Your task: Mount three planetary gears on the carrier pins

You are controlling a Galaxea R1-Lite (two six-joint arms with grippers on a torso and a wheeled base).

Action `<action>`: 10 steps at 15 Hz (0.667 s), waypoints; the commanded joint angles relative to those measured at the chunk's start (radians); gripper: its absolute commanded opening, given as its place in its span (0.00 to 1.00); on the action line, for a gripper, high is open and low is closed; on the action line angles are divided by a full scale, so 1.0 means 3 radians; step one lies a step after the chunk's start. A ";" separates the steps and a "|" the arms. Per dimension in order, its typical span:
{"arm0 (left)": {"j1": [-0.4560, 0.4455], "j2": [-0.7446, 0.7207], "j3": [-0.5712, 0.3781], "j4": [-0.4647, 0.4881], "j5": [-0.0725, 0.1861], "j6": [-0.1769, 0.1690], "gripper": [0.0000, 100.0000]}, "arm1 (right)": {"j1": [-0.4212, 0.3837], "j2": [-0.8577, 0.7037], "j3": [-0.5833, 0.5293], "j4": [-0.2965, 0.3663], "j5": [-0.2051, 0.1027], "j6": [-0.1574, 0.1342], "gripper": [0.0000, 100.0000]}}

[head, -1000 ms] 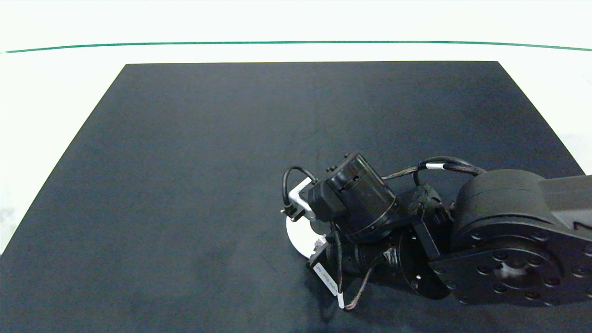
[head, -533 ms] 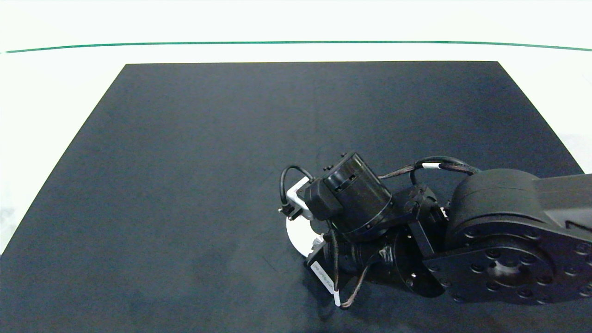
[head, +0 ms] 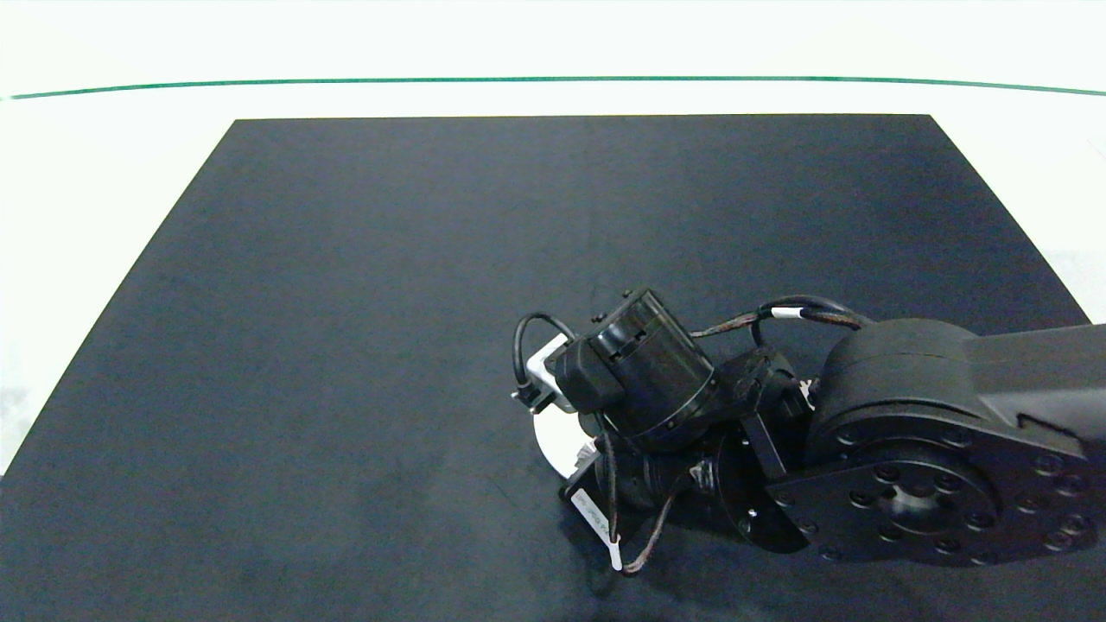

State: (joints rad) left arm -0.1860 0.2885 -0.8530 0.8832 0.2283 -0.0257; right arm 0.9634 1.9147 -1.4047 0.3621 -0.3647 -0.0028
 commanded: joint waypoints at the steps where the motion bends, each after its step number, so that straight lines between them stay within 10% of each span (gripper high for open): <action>1: 0.0001 0.0005 0.0000 0.0017 0.0006 -0.0001 1.00 | 0.0005 0.0030 -0.0007 0.0005 -0.0006 -0.0001 0.16; 2: 0.0001 0.0005 0.0000 0.0017 0.0006 -0.0001 1.00 | 0.0000 0.0030 -0.0007 0.0005 -0.0012 -0.0001 1.00; 10: 0.0001 0.0000 -0.0005 0.0017 0.0006 -0.0001 1.00 | 0.0046 -0.0323 0.0080 0.0030 -0.0073 0.0035 1.00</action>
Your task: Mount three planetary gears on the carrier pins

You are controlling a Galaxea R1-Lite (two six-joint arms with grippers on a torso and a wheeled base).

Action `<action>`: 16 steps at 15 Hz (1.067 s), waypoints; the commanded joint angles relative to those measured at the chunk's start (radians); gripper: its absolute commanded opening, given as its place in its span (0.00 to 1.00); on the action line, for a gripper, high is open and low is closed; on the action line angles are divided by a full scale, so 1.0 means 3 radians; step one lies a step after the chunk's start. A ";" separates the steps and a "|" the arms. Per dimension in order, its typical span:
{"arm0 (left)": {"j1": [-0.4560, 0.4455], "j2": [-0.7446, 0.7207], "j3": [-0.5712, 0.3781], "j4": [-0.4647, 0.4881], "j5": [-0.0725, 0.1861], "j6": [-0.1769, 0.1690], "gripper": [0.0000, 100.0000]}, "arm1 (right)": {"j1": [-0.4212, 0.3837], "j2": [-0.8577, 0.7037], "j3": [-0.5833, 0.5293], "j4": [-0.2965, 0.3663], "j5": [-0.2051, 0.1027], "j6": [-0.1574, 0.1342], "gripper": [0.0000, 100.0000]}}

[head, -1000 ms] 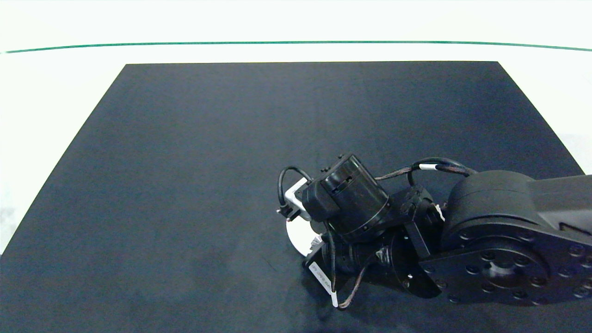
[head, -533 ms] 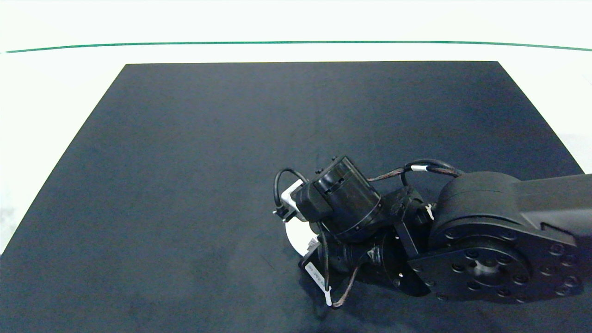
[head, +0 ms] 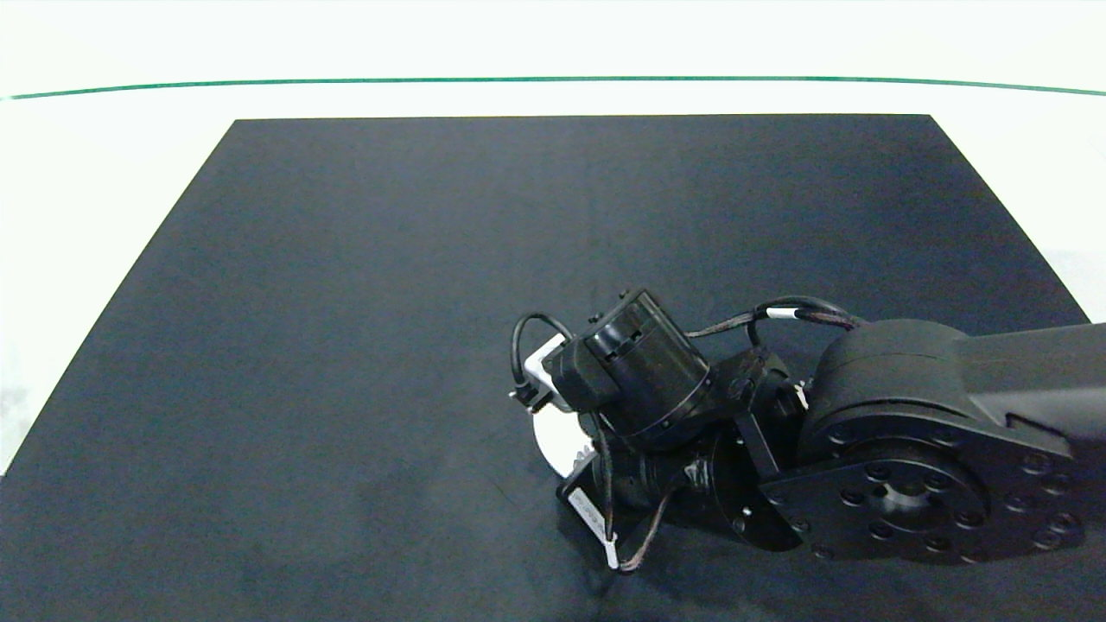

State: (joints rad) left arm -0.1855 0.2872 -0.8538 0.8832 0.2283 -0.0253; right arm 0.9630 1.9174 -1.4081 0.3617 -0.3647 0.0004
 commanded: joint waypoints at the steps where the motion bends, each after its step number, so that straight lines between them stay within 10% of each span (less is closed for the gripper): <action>1: -0.0005 0.0004 -0.0007 0.0017 0.0006 0.0003 1.00 | 0.0068 -0.0736 0.0230 0.0093 -0.0242 0.0019 1.00; 6: -0.0031 -0.0027 0.0003 0.0017 0.0006 -0.0003 1.00 | -0.0536 -0.2229 0.1160 0.0441 -0.0446 0.0019 1.00; 8: -0.0031 -0.0032 0.0003 0.0027 0.0006 -0.0003 1.00 | -0.1175 -0.2357 0.1508 0.0410 -0.0150 0.0029 1.00; 14: -0.0016 -0.0068 0.0008 0.0098 0.0006 -0.0003 1.00 | -0.1727 -0.1345 0.1626 -0.0689 0.0034 -0.0042 1.00; 16: -0.0021 -0.0083 0.0003 0.0104 0.0006 -0.0003 1.00 | -0.1783 -0.1181 0.1529 -0.0756 0.0045 -0.0063 1.00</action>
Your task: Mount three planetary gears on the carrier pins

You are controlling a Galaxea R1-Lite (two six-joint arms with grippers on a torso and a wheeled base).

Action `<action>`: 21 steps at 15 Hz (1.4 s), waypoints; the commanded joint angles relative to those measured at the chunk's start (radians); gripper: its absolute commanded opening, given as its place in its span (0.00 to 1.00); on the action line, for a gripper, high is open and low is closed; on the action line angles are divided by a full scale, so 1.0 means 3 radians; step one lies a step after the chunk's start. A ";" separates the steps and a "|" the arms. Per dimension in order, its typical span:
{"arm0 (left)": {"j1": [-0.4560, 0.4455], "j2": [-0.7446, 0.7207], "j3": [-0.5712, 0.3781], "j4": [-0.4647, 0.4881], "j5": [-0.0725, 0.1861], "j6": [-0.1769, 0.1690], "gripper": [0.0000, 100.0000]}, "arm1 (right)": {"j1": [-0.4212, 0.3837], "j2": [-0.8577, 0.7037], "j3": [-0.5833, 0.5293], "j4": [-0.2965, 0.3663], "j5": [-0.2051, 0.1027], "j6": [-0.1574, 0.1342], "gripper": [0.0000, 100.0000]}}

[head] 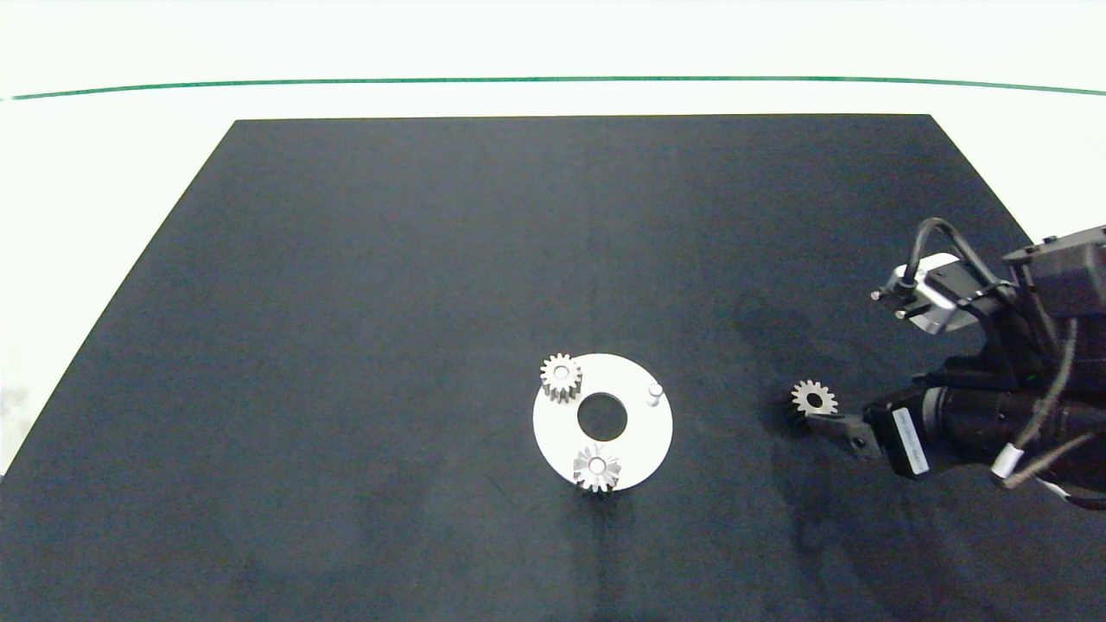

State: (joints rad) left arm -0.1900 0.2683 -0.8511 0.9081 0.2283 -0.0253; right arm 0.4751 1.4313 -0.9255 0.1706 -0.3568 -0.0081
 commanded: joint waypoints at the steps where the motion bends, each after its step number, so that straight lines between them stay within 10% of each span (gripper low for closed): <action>1: -0.0006 -0.0020 -0.0006 0.0021 0.0006 -0.0003 1.00 | -0.0172 0.0480 -0.0121 -0.0109 0.0044 -0.0029 1.00; 21: -0.0011 -0.0015 -0.0042 0.0021 0.0006 -0.0003 1.00 | -0.0346 0.0634 -0.0182 -0.0119 0.0484 0.0042 0.74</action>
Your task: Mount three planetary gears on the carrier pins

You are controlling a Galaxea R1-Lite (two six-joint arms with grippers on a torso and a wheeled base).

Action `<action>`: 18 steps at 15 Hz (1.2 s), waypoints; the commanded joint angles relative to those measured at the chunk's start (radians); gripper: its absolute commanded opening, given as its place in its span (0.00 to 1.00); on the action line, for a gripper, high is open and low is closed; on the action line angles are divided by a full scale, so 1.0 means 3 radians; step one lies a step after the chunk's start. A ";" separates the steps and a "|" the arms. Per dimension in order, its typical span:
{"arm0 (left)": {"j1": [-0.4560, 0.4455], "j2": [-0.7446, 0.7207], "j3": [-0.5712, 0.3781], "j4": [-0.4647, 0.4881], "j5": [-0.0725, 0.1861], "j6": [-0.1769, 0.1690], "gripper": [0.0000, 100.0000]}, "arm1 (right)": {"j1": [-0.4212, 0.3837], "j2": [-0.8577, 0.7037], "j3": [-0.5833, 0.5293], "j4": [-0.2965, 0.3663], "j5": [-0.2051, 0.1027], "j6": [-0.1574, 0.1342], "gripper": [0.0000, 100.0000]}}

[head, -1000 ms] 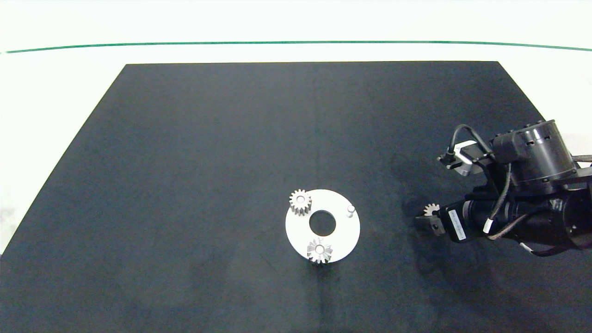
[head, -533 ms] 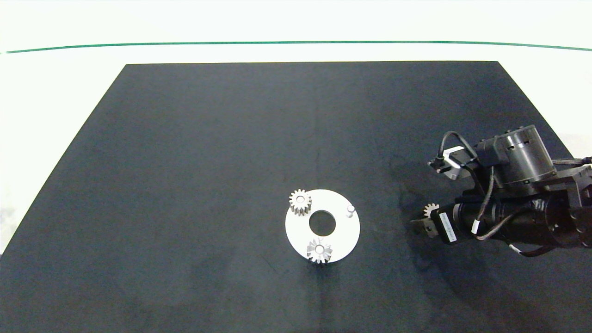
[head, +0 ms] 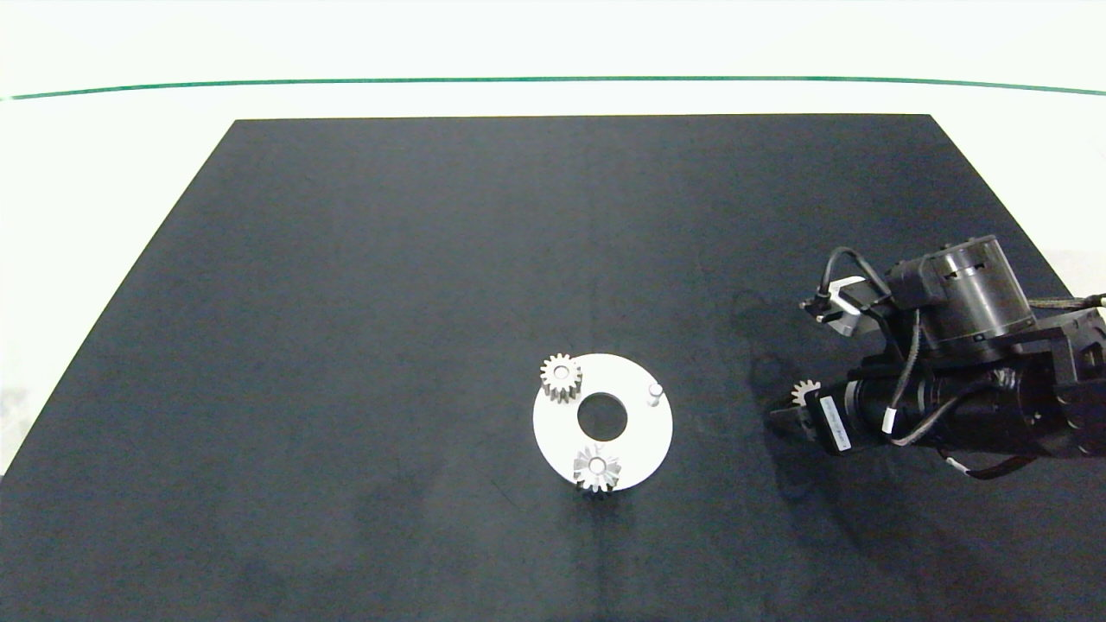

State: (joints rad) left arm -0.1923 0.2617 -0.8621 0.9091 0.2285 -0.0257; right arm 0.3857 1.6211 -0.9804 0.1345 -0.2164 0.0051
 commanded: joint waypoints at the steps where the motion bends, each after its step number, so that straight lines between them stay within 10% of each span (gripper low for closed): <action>1: 0.0002 0.0007 0.0000 0.0017 0.0005 -0.0001 1.00 | -0.0064 0.0001 0.0001 0.0002 0.0041 -0.0002 0.73; 18: -0.0003 0.0002 0.0010 0.0022 0.0005 -0.0001 1.00 | -0.0100 0.0047 -0.0066 -0.0039 0.0179 0.0009 0.38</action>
State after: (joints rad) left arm -0.1934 0.2626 -0.8600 0.9102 0.2283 -0.0257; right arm 0.3555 1.6355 -1.0015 0.1217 -0.1621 0.0077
